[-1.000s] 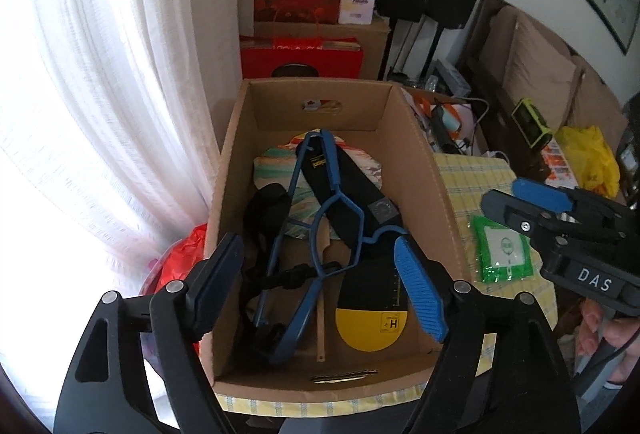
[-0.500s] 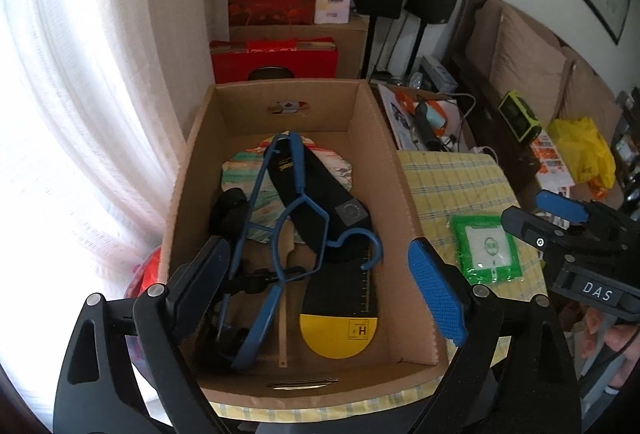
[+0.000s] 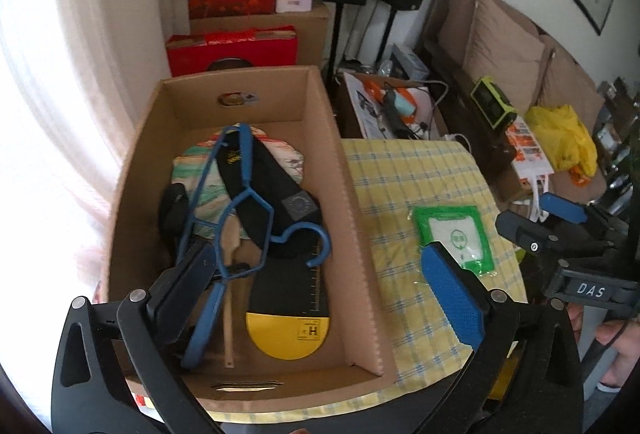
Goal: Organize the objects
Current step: 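Move both tools back to the green bead bag on the cloth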
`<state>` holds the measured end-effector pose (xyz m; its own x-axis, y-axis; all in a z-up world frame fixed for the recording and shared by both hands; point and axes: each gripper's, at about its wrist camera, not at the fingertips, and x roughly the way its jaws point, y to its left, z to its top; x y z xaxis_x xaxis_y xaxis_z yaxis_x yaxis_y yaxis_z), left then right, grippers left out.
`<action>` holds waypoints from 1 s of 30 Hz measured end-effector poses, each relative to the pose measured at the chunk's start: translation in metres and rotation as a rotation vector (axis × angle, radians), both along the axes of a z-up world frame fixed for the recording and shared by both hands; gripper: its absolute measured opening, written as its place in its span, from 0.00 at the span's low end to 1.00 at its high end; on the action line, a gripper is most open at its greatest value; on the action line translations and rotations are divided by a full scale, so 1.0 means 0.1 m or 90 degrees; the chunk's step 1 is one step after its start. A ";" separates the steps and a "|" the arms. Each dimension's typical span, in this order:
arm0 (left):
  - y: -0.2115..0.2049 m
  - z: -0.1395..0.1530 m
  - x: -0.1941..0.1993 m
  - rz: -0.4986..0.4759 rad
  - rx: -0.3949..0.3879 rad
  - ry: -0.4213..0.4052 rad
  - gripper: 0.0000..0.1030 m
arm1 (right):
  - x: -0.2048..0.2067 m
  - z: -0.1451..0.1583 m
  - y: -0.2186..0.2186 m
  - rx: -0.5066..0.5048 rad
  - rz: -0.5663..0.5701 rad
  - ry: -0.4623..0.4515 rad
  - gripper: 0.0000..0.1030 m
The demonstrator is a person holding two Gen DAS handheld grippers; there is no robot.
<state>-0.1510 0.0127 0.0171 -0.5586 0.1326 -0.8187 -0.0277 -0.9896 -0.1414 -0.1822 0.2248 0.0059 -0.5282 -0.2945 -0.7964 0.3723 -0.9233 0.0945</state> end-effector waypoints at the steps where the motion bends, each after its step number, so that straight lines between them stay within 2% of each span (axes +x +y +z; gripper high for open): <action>1: 0.05 -0.02 -0.01 -0.005 -0.001 -0.002 1.00 | -0.01 -0.01 0.05 -0.001 -0.004 -0.002 1.00; 9: 0.40 -0.13 -0.05 -0.033 0.006 -0.009 1.00 | -0.05 -0.09 0.42 0.006 -0.038 -0.008 1.00; 14: 0.63 -0.23 -0.07 -0.050 0.031 -0.016 1.00 | -0.09 -0.22 0.73 -0.001 -0.069 -0.021 1.00; 26: 1.19 -0.67 -0.21 -0.081 0.050 -0.056 1.00 | -0.19 -0.60 1.32 -0.018 -0.132 -0.055 1.00; 30: 1.29 -0.83 -0.27 -0.079 0.052 -0.071 0.99 | -0.23 -0.76 1.49 -0.042 -0.150 -0.077 0.99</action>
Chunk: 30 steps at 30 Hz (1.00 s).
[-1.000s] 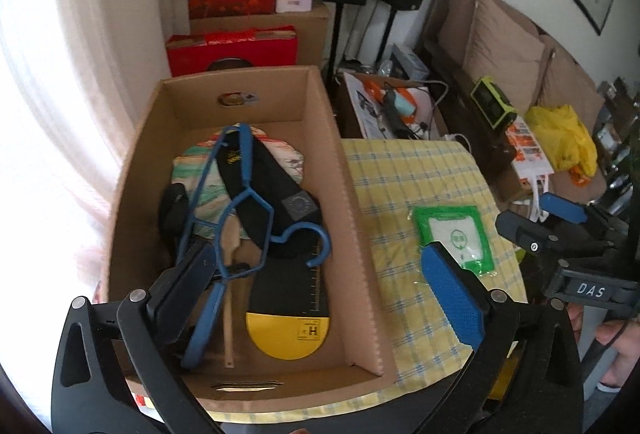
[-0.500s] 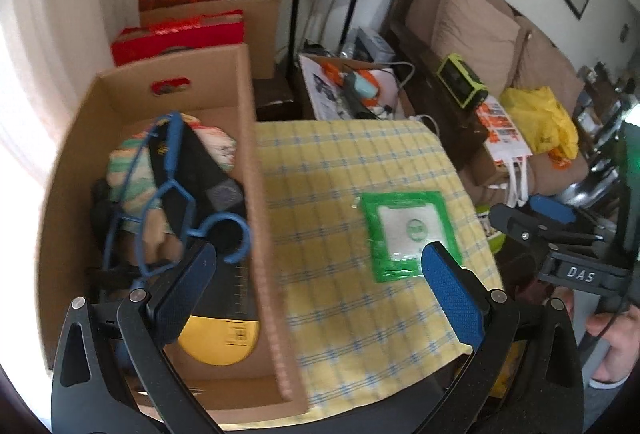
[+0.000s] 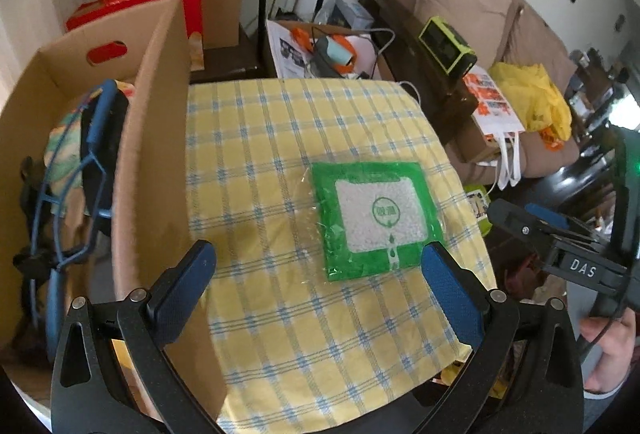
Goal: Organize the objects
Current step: 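Move both tools back to the green bead bag on the cloth, then close the left tool on the green bag's edge while the right tool grips it too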
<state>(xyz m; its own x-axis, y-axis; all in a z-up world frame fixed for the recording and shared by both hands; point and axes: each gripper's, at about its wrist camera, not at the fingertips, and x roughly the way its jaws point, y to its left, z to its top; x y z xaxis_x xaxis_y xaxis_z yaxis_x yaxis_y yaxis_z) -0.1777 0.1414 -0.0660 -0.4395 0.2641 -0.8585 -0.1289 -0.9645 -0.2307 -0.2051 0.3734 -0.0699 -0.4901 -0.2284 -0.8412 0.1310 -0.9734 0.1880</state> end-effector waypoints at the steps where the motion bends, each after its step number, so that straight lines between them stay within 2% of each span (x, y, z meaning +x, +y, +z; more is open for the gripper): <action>1: 0.02 -0.04 -0.02 0.001 0.001 -0.004 0.99 | -0.01 -0.04 0.03 -0.001 -0.004 -0.005 0.99; 5: 0.11 -0.05 -0.05 0.001 -0.029 0.017 0.99 | -0.04 -0.19 0.12 -0.011 -0.013 -0.021 0.97; 9: 0.20 -0.06 -0.10 -0.008 -0.043 0.028 0.87 | -0.06 -0.29 0.18 -0.028 -0.017 -0.028 0.91; 15: 0.35 -0.22 -0.16 -0.020 -0.048 0.015 0.87 | -0.08 -0.37 0.23 -0.056 -0.028 -0.025 0.89; 21: 0.38 -0.48 -0.26 0.001 -0.020 -0.018 0.86 | -0.09 -0.43 0.24 -0.070 -0.032 -0.022 0.73; 30: 0.35 -0.84 -0.33 0.018 0.030 -0.080 0.85 | -0.15 -0.63 0.21 -0.136 -0.039 -0.050 0.61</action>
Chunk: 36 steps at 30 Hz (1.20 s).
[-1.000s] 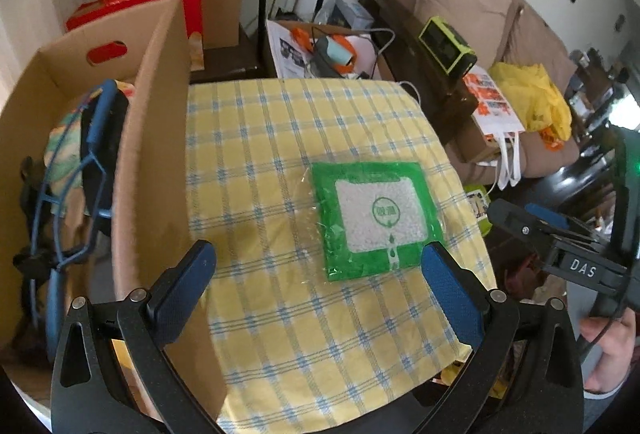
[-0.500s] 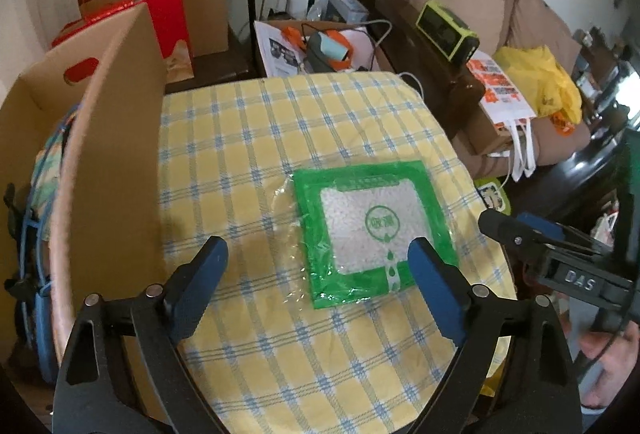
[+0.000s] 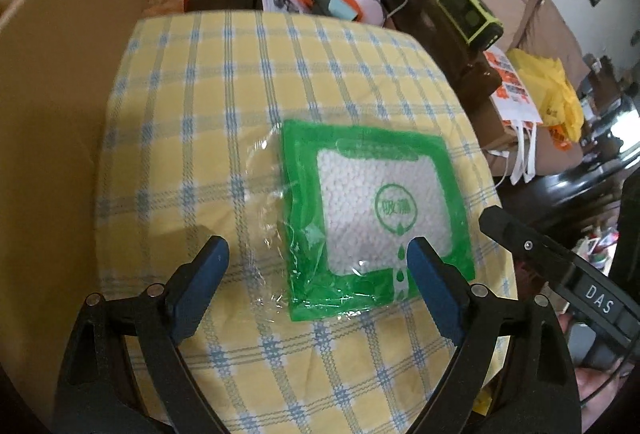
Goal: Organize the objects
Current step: 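Close the left tool on the green bag's edge while the right tool grips it too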
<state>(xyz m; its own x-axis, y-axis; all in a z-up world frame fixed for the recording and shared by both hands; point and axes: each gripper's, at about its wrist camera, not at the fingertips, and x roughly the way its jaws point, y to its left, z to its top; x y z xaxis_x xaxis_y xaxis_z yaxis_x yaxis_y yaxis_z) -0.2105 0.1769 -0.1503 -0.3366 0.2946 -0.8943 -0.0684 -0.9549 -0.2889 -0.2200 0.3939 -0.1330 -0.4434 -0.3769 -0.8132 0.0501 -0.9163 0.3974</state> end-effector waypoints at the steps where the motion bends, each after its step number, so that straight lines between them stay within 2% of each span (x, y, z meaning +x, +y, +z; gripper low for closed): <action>1: 0.00 -0.03 0.00 0.002 0.004 -0.004 0.84 | 0.00 -0.02 -0.01 -0.002 0.000 -0.001 0.60; 10: 0.02 -0.02 0.02 0.012 0.010 0.024 0.73 | -0.02 -0.14 -0.13 0.009 0.007 -0.001 0.55; 12: 0.04 -0.02 0.02 0.008 0.003 0.031 0.67 | -0.01 -0.15 -0.17 0.003 0.015 0.000 0.44; 15: 0.07 -0.02 0.04 0.000 -0.010 0.039 0.61 | 0.00 -0.17 -0.24 0.009 0.025 0.004 0.34; 16: 0.08 -0.02 0.04 -0.002 -0.012 0.041 0.59 | 0.01 -0.17 -0.27 0.014 0.030 0.006 0.33; 18: 0.09 -0.01 0.05 -0.006 -0.008 0.042 0.47 | 0.03 -0.17 -0.30 0.021 0.032 0.012 0.32; 22: 0.12 0.00 0.10 -0.010 0.005 0.041 0.41 | 0.09 -0.16 -0.35 0.021 0.044 0.020 0.27; 24: 0.14 0.03 0.16 -0.011 0.005 0.052 0.32 | 0.16 -0.11 -0.40 0.047 0.044 0.037 0.25; 31: 0.20 0.30 0.38 -0.031 -0.008 0.109 0.27 | 0.40 0.01 -0.35 0.018 0.009 0.068 0.24; 36: 0.16 0.48 0.48 -0.037 0.023 0.125 0.26 | 0.51 0.10 -0.30 -0.004 0.000 0.076 0.22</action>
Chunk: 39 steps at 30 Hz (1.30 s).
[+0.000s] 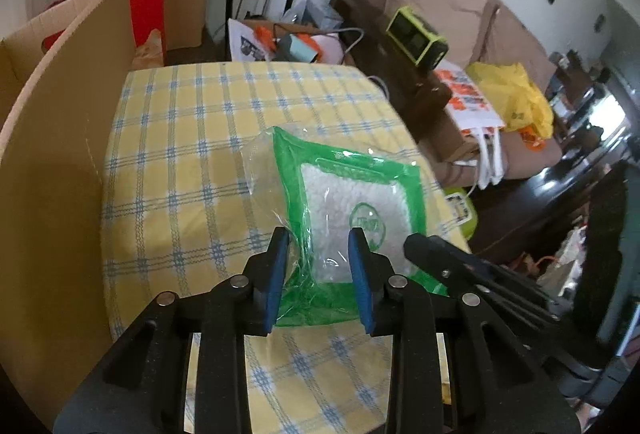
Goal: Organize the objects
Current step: 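Close the left tool on the green bag's edge while the right tool grips it too, then lift the green bag with both tools and carry it over the box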
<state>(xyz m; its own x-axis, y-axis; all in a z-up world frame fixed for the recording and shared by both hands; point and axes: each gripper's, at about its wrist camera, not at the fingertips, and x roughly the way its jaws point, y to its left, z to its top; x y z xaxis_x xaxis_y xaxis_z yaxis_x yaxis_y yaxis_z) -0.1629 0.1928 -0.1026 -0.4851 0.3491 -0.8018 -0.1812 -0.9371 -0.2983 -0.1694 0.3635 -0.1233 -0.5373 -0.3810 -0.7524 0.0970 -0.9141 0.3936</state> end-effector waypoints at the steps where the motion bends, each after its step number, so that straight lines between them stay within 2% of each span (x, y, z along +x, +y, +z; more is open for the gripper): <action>1: -0.01 0.03 0.01 0.000 0.004 0.001 0.26 | 0.01 0.01 0.01 -0.001 -0.001 0.001 0.22; 9: -0.13 0.26 0.05 0.009 0.035 0.019 0.26 | 0.08 0.21 0.00 -0.015 0.003 0.022 0.21; 18: -0.43 0.57 0.10 0.041 0.055 0.049 0.26 | 0.12 0.59 -0.23 -0.007 0.036 0.065 0.21; 27: -0.86 0.85 0.21 0.088 0.073 0.083 0.26 | 0.13 0.89 -0.62 -0.001 0.080 0.096 0.21; 39: -1.52 1.03 0.33 0.151 0.080 0.107 0.26 | 0.15 1.13 -1.28 0.001 0.146 0.126 0.20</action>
